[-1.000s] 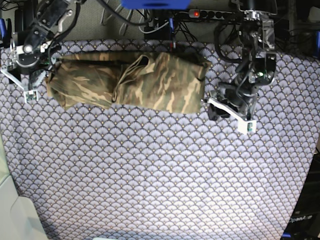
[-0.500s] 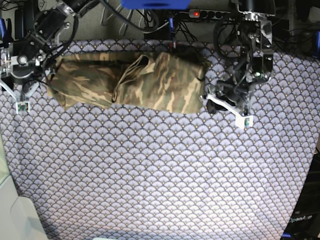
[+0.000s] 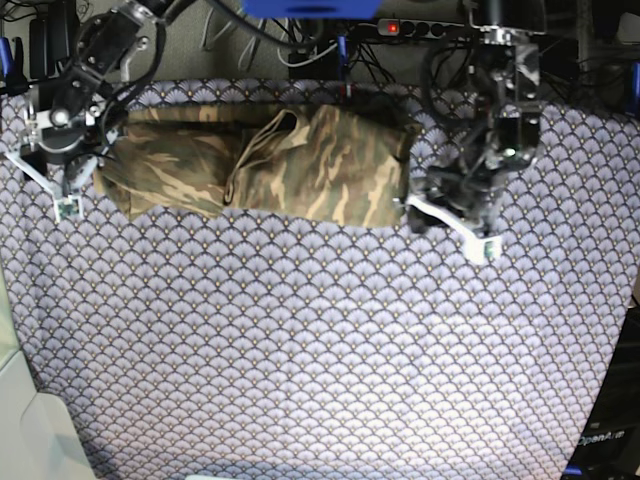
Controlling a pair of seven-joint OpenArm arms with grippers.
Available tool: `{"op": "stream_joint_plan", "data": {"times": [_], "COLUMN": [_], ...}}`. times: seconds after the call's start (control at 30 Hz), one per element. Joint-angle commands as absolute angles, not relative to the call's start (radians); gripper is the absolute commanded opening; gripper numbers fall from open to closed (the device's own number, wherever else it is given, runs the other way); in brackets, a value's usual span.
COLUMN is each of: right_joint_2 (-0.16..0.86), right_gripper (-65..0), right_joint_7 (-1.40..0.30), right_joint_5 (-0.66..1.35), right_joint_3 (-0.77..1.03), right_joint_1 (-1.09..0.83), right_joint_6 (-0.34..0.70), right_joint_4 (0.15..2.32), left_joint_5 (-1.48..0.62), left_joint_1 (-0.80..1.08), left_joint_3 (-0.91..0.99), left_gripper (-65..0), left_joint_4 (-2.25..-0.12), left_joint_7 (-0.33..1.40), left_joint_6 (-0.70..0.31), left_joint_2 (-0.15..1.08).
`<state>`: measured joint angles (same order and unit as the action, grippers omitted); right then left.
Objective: Fold the T-shirt properly
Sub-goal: 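Lower both grippers onto the folded bundle's ends and press it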
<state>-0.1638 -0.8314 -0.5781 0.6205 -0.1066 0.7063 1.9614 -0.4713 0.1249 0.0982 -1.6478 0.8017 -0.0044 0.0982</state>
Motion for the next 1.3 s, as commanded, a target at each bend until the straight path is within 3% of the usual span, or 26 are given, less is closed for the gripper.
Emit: {"op": "stream_joint_plan", "data": {"times": [0.0, 0.27, 0.53, 0.87, 1.27], "right_joint_2": [-0.157, -0.157, -0.131, -0.157, -0.157], "right_gripper": [-36.4, -36.3, -36.3, -36.3, -36.4], "right_joint_7": [-0.796, -0.618, -0.616, -0.616, -0.608], "right_joint_5": [-0.582, -0.582, -0.581, -0.582, -0.582], "right_joint_3": [0.642, 0.797, 0.829, 0.596, 0.486], "right_joint_1": [-0.11, -0.12, -0.119, -0.189, -0.255], "right_joint_6": [0.698, 0.698, 0.698, 0.698, 0.698], "right_joint_4": [1.969, 1.96, 1.962, 2.008, 2.04], "left_joint_5": [-0.483, -0.49, -0.486, -0.483, -0.481], "left_joint_1": [0.114, 0.087, 0.087, 0.087, 0.074], "left_joint_3": [0.084, 0.013, 0.013, 0.015, 0.013], "left_gripper": [-42.4, -42.4, -42.4, -42.4, -42.4], "left_joint_4": [-1.67, -1.67, -1.67, -1.666, -1.661], "left_joint_7": [0.785, 0.785, 0.785, 0.785, 0.785], "left_joint_6": [-0.016, -0.01, -0.01, -0.01, -0.01], "left_joint_2": [0.097, 0.094, 0.081, 0.076, 0.076]}}
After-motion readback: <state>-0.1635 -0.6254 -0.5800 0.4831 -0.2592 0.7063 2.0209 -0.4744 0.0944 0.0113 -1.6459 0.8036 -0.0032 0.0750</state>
